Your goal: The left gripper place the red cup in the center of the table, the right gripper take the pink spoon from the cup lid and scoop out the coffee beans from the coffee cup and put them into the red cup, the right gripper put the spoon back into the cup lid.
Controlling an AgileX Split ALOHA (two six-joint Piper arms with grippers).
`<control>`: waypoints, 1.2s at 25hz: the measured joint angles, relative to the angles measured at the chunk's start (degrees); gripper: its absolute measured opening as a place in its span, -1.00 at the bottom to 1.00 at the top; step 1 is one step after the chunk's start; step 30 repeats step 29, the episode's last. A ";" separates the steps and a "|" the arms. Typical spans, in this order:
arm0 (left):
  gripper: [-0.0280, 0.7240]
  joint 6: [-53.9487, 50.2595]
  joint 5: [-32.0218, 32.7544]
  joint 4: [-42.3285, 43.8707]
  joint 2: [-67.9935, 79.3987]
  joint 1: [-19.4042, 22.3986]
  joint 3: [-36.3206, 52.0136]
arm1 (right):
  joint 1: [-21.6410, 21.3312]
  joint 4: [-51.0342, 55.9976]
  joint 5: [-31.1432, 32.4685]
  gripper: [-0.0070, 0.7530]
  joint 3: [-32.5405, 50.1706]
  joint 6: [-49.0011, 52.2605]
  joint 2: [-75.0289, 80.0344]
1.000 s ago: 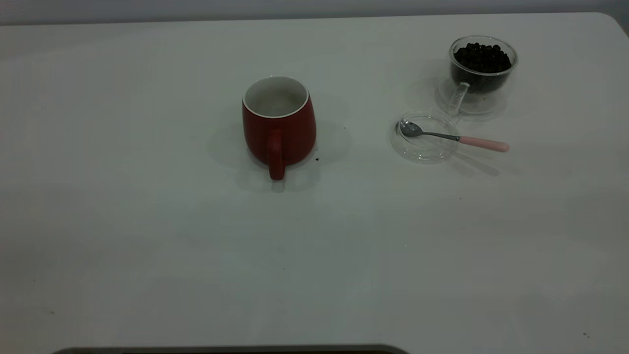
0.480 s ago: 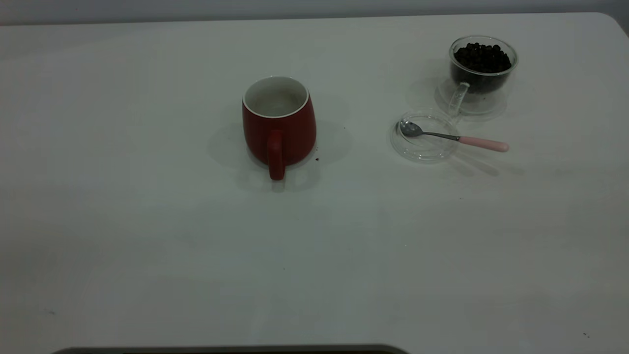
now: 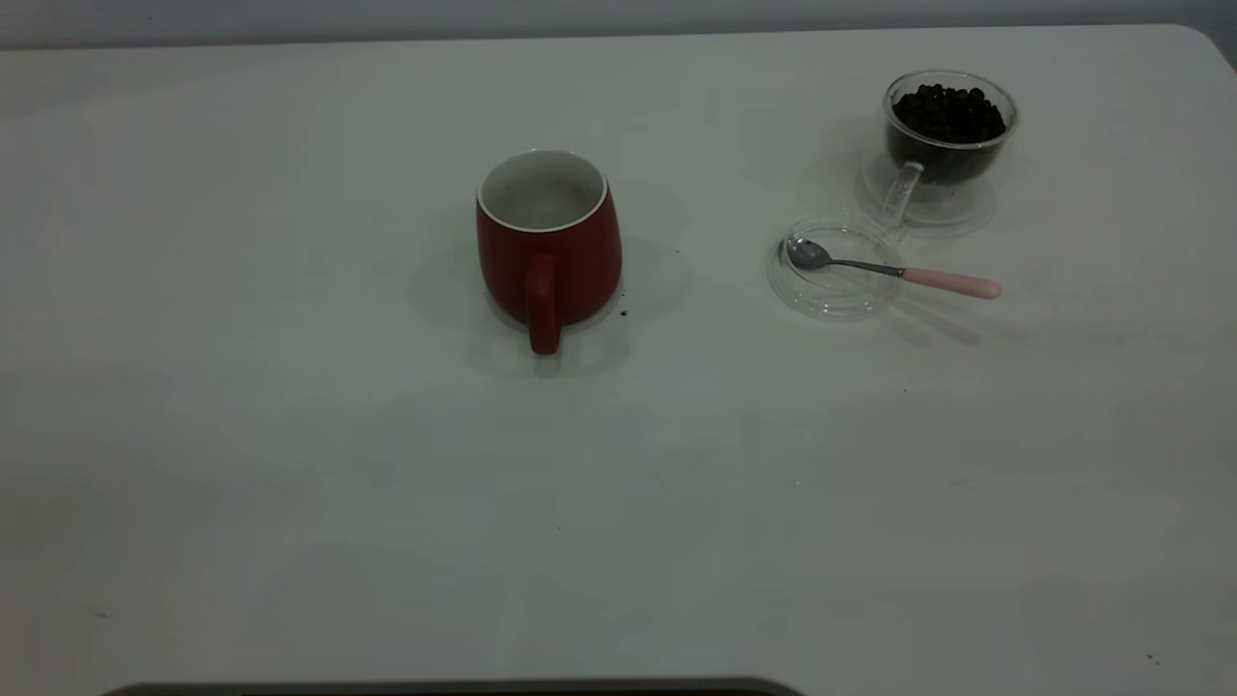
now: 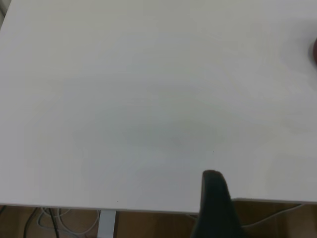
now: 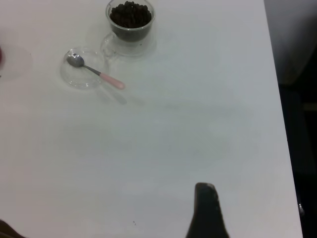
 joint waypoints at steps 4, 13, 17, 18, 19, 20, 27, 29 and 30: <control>0.59 0.00 0.00 0.00 0.00 0.00 0.00 | 0.00 -0.28 0.00 0.57 0.00 2.24 0.00; 0.59 0.00 0.00 0.00 0.00 0.00 0.00 | 0.00 -0.82 0.00 0.57 0.00 3.72 0.00; 0.59 0.00 0.00 0.00 0.00 0.00 0.00 | 0.00 -0.82 0.00 0.57 0.00 3.90 0.00; 0.59 0.00 0.00 0.00 0.00 0.00 0.00 | 0.00 -0.82 0.00 0.57 0.00 3.90 0.00; 0.59 0.00 0.00 0.00 0.00 0.00 0.00 | 0.00 -0.82 0.00 0.57 0.00 3.90 0.00; 0.59 0.00 0.00 0.00 0.00 0.00 0.00 | 0.00 -0.82 0.00 0.57 0.00 3.90 0.00; 0.59 0.00 0.00 0.00 0.00 0.00 0.00 | 0.00 -0.82 0.00 0.57 0.00 3.90 0.00; 0.59 0.09 0.00 0.00 0.00 0.00 0.00 | 0.00 -0.82 0.00 0.57 0.00 3.90 0.00; 0.59 0.09 0.00 0.00 0.00 0.00 0.00 | 0.00 -0.82 0.00 0.57 0.00 3.90 0.00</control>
